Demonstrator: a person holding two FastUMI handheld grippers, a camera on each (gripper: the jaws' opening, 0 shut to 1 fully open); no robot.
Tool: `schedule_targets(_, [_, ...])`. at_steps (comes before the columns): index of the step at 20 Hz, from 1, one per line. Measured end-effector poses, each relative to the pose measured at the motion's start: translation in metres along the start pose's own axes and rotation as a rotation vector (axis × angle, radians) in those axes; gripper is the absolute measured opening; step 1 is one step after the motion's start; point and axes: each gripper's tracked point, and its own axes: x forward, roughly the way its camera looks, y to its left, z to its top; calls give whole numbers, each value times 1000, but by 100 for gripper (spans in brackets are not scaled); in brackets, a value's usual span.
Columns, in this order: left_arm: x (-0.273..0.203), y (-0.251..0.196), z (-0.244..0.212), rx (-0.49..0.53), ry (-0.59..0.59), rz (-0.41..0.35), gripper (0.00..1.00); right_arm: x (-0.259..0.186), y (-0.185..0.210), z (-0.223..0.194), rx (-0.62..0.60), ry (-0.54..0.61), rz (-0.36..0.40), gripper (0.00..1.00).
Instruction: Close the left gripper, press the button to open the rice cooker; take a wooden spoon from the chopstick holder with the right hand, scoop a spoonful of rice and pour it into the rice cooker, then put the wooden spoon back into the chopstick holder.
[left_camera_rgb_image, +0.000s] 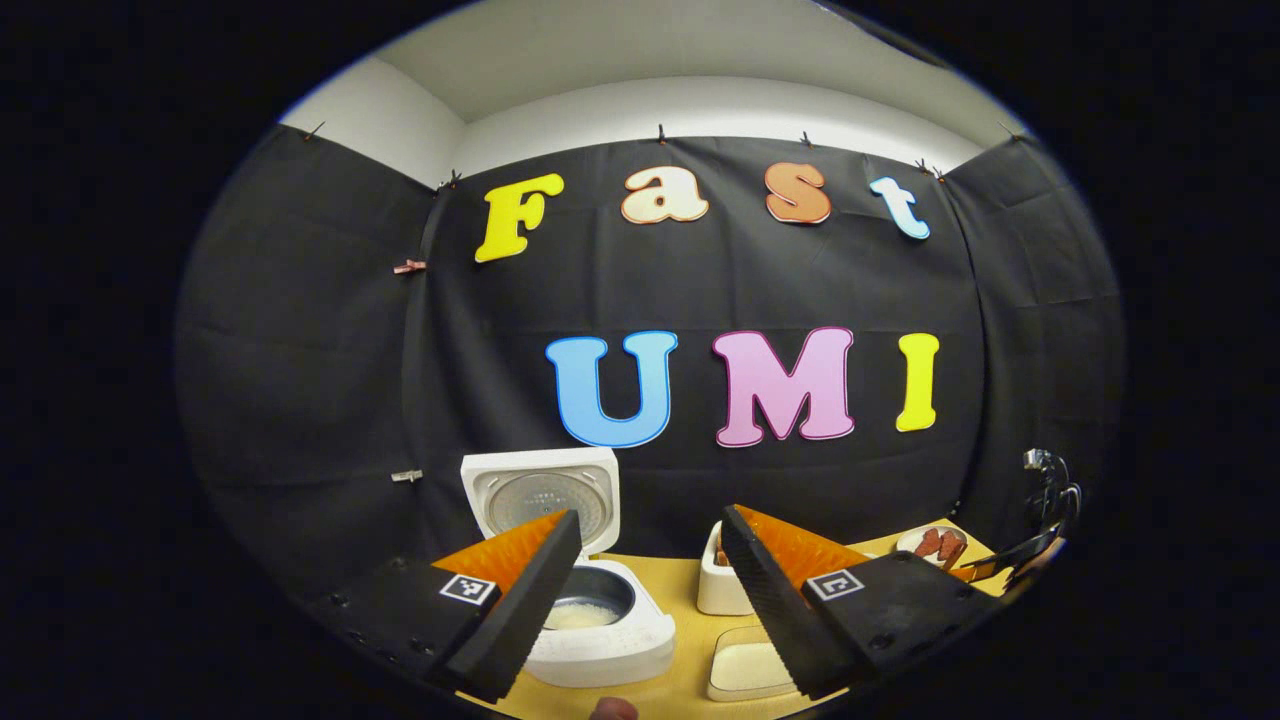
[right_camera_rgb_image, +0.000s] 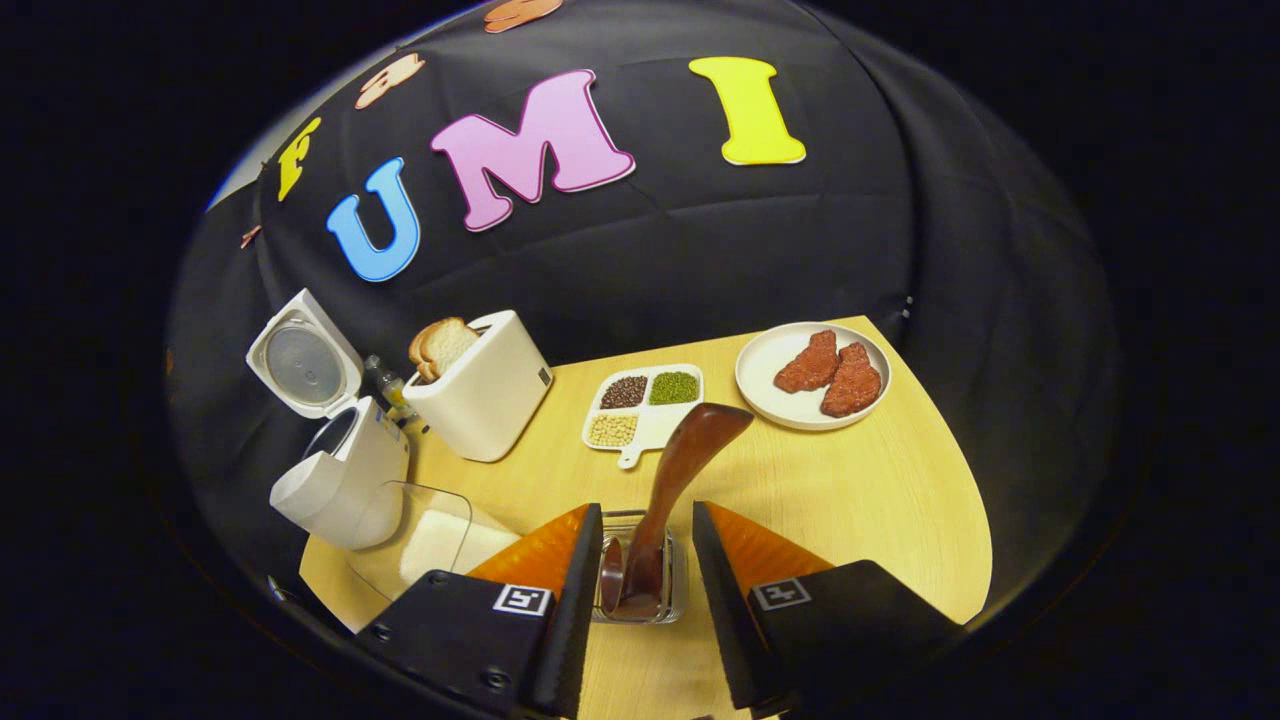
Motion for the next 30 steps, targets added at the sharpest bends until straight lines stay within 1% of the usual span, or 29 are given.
schedule_targets(4, [1,6,-11,7,30,37,97,23,1,-11,49,36,35,58])
schedule_targets(5, [0,7,-12,11,31,43,97,29,3,-13,55,44,39,51])
schedule_targets(6, [-1,7,-13,12,34,47,97,32,7,-18,58,55,58,35])
schedule_targets(7, [-1,9,-15,12,40,54,97,37,5,-19,55,56,49,35])
schedule_targets(8, [-2,11,-18,12,47,61,97,33,2,-20,49,53,44,19])
schedule_targets(9, [-4,13,-22,10,56,68,97,39,2,-17,65,40,41,24])
schedule_targets(10, [-5,16,-24,8,65,74,97,35,1,-18,80,35,46,27])
schedule_targets(11, [-7,17,-27,5,70,78,97,34,2,-17,92,23,46,23])
schedule_targets(12, [-8,19,-27,2,72,79,97,31,2,-16,102,8,44,23])
schedule_targets(13, [-8,20,-26,3,72,78,97,28,3,-15,92,-8,45,18])
schedule_targets(14, [-9,23,-26,7,71,76,97,23,4,-15,90,-22,44,18])
schedule_targets(15, [-9,26,-26,10,72,77,97,19,8,-13,82,-39,53,15])
schedule_targets(19, [-8,37,-30,11,82,72,97,25,8,-10,89,-55,34,14])
schedule_targets(22, [-9,45,-31,14,94,73,97,21,14,-4,49,-99,10,14])
schedule_targets(25, [-8,50,-33,22,99,68,97,12,30,-15,28,-77,52,14])
schedule_targets(26, [-8,51,-31,22,99,65,97,10,30,-12,24,-85,54,15])
schedule_targets(30, [-7,58,-26,15,85,48,97,-11,36,29,36,-195,42,14])
